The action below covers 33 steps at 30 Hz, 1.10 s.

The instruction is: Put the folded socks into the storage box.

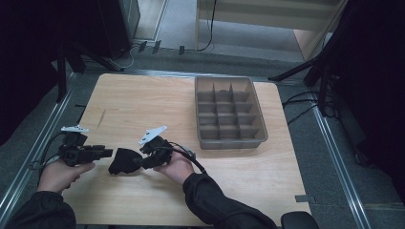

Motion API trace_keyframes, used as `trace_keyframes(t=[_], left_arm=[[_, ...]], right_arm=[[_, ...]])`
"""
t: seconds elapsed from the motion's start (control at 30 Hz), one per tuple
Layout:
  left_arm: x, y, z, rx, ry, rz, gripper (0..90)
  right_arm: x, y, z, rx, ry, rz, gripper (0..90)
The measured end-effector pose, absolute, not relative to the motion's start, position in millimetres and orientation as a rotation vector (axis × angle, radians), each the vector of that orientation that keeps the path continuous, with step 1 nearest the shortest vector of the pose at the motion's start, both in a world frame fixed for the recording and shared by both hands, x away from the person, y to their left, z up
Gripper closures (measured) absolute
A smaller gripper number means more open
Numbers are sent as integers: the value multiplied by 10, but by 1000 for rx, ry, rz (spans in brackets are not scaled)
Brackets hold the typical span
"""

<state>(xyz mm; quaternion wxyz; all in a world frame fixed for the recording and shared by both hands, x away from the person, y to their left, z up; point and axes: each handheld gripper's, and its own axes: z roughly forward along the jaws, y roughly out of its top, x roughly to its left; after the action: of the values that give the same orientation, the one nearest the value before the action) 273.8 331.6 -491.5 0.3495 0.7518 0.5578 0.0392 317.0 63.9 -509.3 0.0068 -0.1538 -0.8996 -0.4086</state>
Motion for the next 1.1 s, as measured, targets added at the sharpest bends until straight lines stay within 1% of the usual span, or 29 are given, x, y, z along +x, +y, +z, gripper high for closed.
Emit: trace_keyframes(t=[0.23, 0.5, 0.8, 0.87, 1.1], left_arm=[[2713, 3400, -4910, 1923, 1457, 91, 509], [2680, 3485, -4915, 1917, 1465, 82, 490], [2651, 3587, -4931, 1900, 1492, 72, 486], [2650, 3593, -4934, 1900, 1495, 72, 487], [2660, 3585, -4942, 1905, 1492, 63, 486]], right_arm=[[3181, 752, -5078, -455, -2815, -1251, 481], [3219, 852, -5093, -424, -2815, -1243, 469], [3267, 946, -5104, -406, -2781, -1260, 371], [3255, 978, -5114, -393, -2779, -1263, 336], [3241, 1103, -5185, -376, -2801, -1225, 293]])
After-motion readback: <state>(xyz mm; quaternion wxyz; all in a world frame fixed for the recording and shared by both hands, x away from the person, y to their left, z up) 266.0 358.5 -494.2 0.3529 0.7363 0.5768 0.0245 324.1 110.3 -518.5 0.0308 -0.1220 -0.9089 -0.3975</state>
